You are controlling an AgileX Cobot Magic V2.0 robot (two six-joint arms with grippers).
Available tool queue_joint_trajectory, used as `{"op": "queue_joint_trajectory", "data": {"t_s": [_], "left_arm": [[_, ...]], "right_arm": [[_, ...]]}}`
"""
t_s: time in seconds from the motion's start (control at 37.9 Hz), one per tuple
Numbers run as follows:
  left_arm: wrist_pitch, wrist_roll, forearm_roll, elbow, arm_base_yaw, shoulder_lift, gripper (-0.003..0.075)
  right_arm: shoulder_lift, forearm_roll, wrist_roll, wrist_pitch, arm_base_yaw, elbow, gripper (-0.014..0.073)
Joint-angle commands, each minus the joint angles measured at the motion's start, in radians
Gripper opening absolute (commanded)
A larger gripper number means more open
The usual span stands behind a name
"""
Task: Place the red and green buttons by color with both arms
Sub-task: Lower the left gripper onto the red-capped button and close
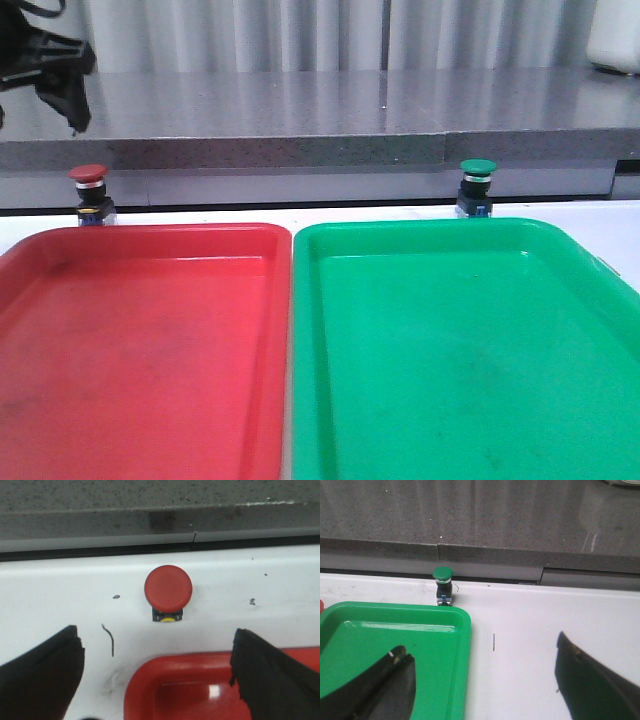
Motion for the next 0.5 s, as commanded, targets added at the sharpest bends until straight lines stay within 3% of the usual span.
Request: {"op": "queue_joint_trajectory", "data": {"t_s": [0.0, 0.42, 0.47], "left_arm": [[-0.013, -0.001, -0.008, -0.124, -0.005, 0.054, 0.0565], [-0.117, -0.001, -0.008, -0.228, -0.005, 0.216, 0.0563], [-0.115, -0.001, -0.008, -0.228, -0.005, 0.216, 0.0521]], "right_arm": [[0.010, -0.012, -0.007, -0.076, 0.001, -0.038, 0.0591], [0.010, -0.012, -0.007, -0.076, 0.001, -0.038, 0.0591], [0.010, -0.012, -0.007, -0.076, 0.001, -0.038, 0.0591]]}}
